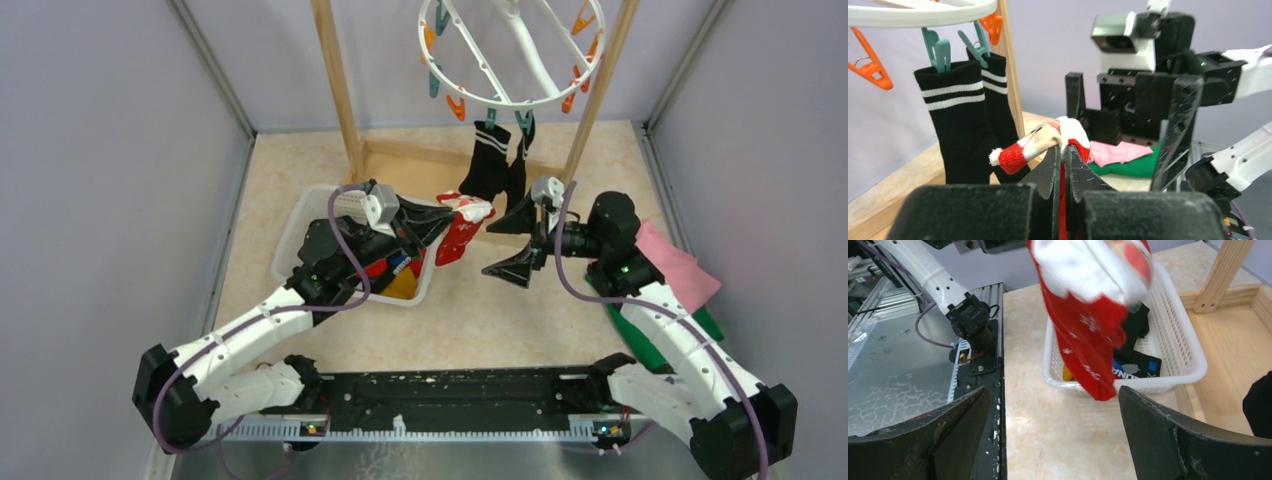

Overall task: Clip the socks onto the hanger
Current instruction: Pick up the sock from the bin.

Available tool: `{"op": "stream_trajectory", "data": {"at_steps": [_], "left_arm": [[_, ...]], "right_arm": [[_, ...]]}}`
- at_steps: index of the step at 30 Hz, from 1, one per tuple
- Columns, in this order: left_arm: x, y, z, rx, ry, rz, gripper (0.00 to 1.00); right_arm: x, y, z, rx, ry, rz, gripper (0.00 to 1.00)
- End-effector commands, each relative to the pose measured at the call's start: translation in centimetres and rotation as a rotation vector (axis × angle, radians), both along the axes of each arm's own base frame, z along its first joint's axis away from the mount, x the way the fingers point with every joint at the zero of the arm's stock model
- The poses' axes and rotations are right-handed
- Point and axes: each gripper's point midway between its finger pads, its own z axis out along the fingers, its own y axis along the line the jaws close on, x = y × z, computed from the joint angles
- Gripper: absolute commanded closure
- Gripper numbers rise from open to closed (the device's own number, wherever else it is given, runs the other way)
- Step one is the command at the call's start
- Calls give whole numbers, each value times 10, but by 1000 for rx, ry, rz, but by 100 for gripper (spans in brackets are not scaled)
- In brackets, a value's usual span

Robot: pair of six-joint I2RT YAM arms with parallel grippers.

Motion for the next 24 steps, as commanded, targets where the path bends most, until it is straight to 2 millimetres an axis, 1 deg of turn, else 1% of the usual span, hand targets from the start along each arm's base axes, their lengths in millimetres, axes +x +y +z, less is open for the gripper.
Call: {"op": "stream_trajectory", "data": {"at_steps": [1, 3, 6, 9, 12, 15, 17, 22, 24], "left_arm": [[-20, 6, 40, -127, -16, -73, 100], [-20, 9, 47, -156, 1, -69, 100], [-27, 13, 60, -210, 13, -95, 100], [-32, 14, 67, -240, 13, -122, 100], [-35, 15, 70, -260, 12, -138, 100], [-38, 14, 73, -274, 3, -155, 100], [-39, 14, 72, -278, 3, -166, 100], [-39, 17, 62, -283, 8, -152, 100], [-38, 20, 56, -274, 4, -139, 100]], "right_arm": [[15, 1, 8, 36, -58, -62, 1], [16, 2, 8, 44, -64, -59, 1], [14, 5, 4, 83, -76, -53, 1], [18, 6, 14, 146, -137, -80, 1], [15, 18, 17, 149, -122, -34, 2], [7, 29, 16, 144, -107, 21, 2], [0, 35, 18, 151, -92, 54, 5], [-15, 44, 29, 174, -93, 143, 20], [-16, 44, 30, 172, -88, 156, 22]]}}
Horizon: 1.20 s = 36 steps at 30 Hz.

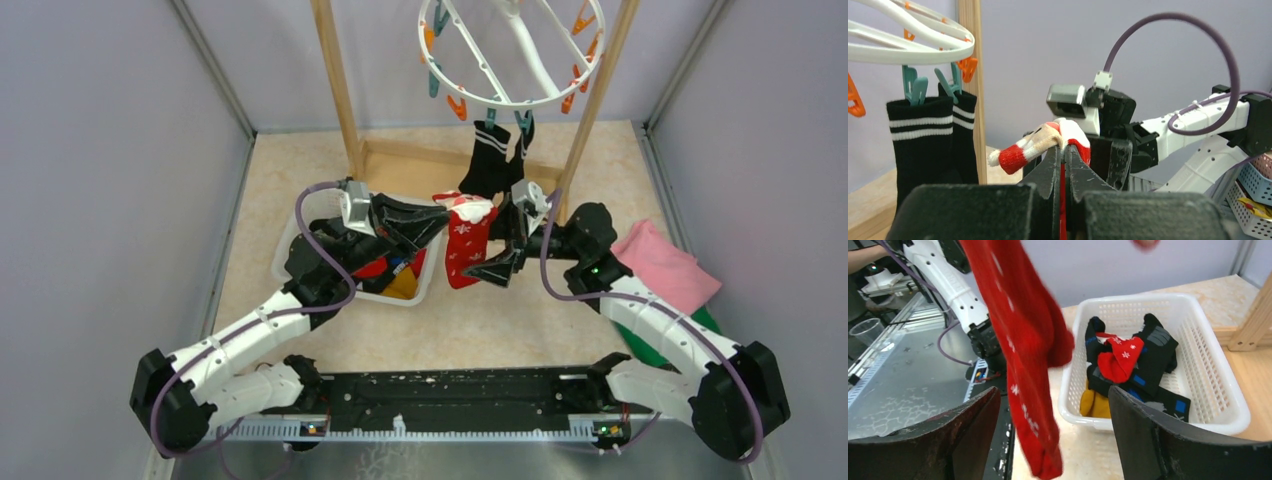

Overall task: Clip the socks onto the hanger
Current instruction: Pick up the sock from the bin.

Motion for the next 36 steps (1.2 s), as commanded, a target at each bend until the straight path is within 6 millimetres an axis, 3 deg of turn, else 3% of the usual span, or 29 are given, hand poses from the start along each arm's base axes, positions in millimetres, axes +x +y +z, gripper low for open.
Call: {"op": "stream_trajectory", "data": {"at_steps": [1, 9, 16, 26, 36], "left_arm": [[-11, 12, 4, -40, -63, 4, 100], [-39, 13, -28, 90, -288, -52, 100], [-50, 17, -33, 179, -488, -91, 100], [-59, 0, -33, 214, -522, -260, 100], [-63, -2, -29, 217, -564, -297, 100]], "right_arm": [[-14, 6, 41, 68, -100, 77, 22], [-36, 3, 64, 70, -104, 198, 2], [-48, -2, 71, 71, -68, 219, 1], [-54, -6, 86, 114, -95, 210, 1], [-64, -13, 97, 143, -117, 202, 2]]}}
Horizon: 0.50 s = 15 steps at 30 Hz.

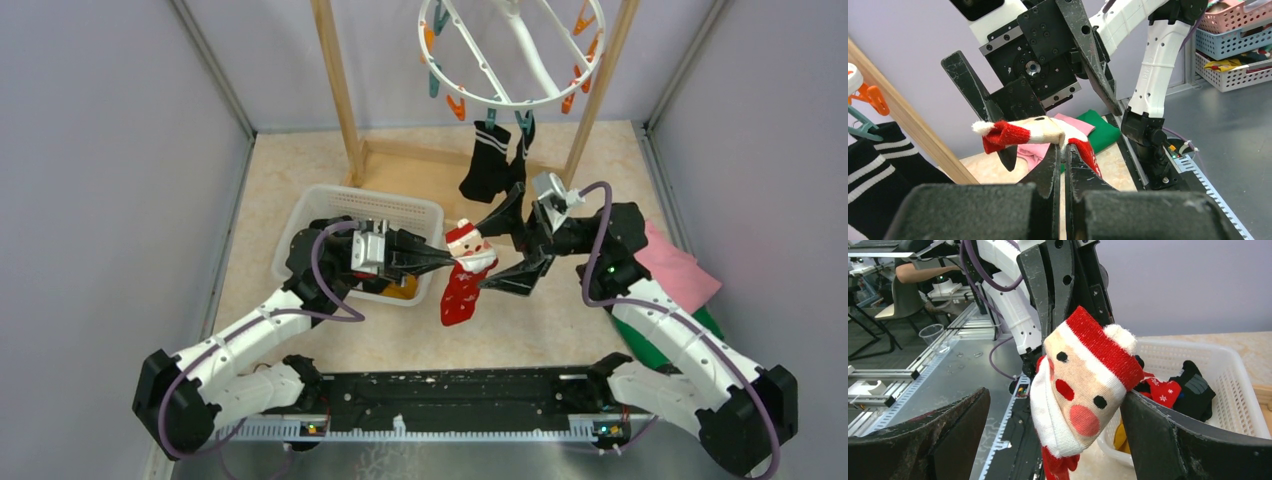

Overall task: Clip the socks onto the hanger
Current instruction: Pick up the sock from the bin.

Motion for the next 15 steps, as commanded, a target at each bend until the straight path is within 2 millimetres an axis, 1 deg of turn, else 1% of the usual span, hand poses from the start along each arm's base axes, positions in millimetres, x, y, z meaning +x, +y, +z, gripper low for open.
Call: {"op": "stream_trajectory", "data": {"at_steps": [1, 6, 9, 12, 15], "left_arm": [[-11, 2, 24, -41, -108, -56, 100], [-10, 0, 25, -32, -104, -66, 100], [-9, -2, 24, -23, -98, -69, 100], [-8, -3, 23, -18, -91, -73, 100], [-8, -4, 23, -16, -89, -76, 100]], "right_arm": [[-14, -6, 25, 60, -75, 4, 2], [-12, -9, 32, 84, -70, -19, 4], [-10, -9, 37, 99, -57, -39, 10], [-8, -9, 38, 103, -47, -49, 15], [-7, -9, 37, 104, -35, -56, 22]]}}
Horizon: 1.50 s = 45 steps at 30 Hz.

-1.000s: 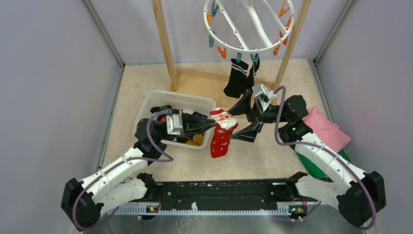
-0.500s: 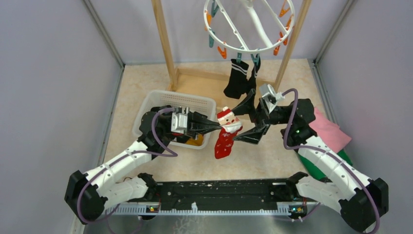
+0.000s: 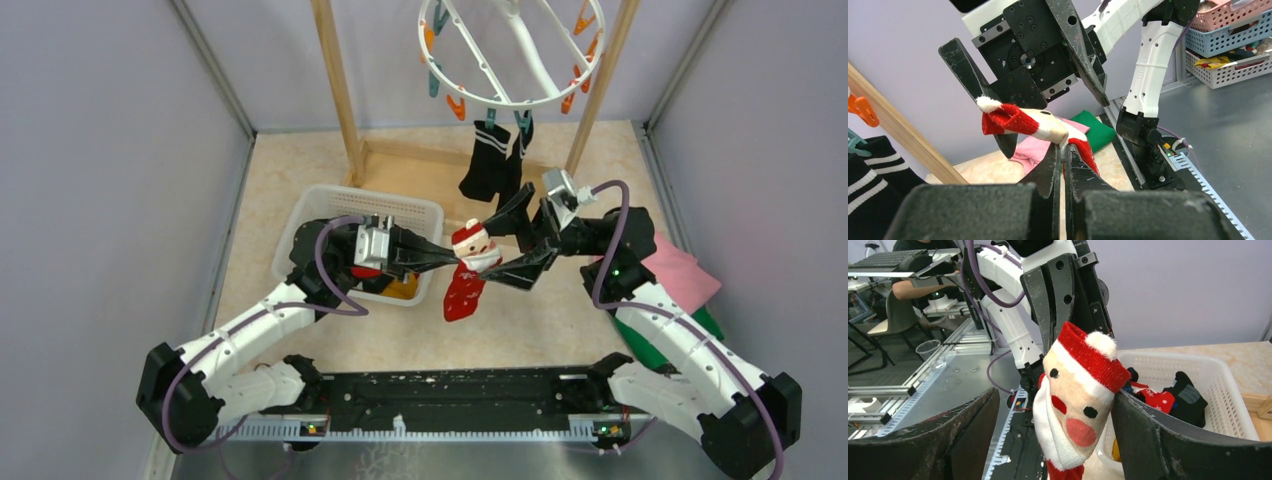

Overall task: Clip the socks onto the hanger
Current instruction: Pick up the sock from the bin.

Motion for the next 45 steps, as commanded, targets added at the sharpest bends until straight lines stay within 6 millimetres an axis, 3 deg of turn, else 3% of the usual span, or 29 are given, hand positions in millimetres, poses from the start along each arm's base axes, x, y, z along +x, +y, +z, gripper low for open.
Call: {"op": "stream_trajectory", "data": {"at_steps": [1, 7, 10, 13, 16, 20, 22, 25, 29, 34, 39, 45], "left_arm": [[-5, 1, 16, -29, -65, -29, 100], [-5, 1, 13, -20, -58, -32, 100], [-3, 0, 11, -20, -49, -25, 100], [-2, 1, 11, -24, -41, -12, 100], [2, 1, 11, -32, -16, 14, 99], [17, 6, 14, -49, 96, 123, 42], [18, 10, 12, -32, 117, 151, 28], [13, 17, 11, -32, 136, 167, 22], [13, 21, 18, -67, 172, 180, 20], [17, 3, 25, -70, 239, 88, 24], [32, -20, 17, -48, 331, 54, 33], [25, -24, 21, -74, 309, 3, 39]], "right_arm": [[-3, -4, 17, 49, -31, -25, 25], [-1, -4, 18, 53, -24, -36, 45], [1, -4, 18, 52, -20, -41, 61], [3, -4, 17, 50, -24, -52, 84], [5, -4, 16, 47, -40, -63, 95], [7, -7, 11, 32, -97, -76, 99], [11, -10, 7, 22, -136, -102, 100], [21, -16, -1, -3, -218, -158, 100], [26, -21, -13, -36, -355, -209, 100], [27, -26, -21, -39, -502, -250, 100], [29, -26, -22, -39, -525, -266, 100], [36, -29, -22, -42, -518, -316, 100]]}}
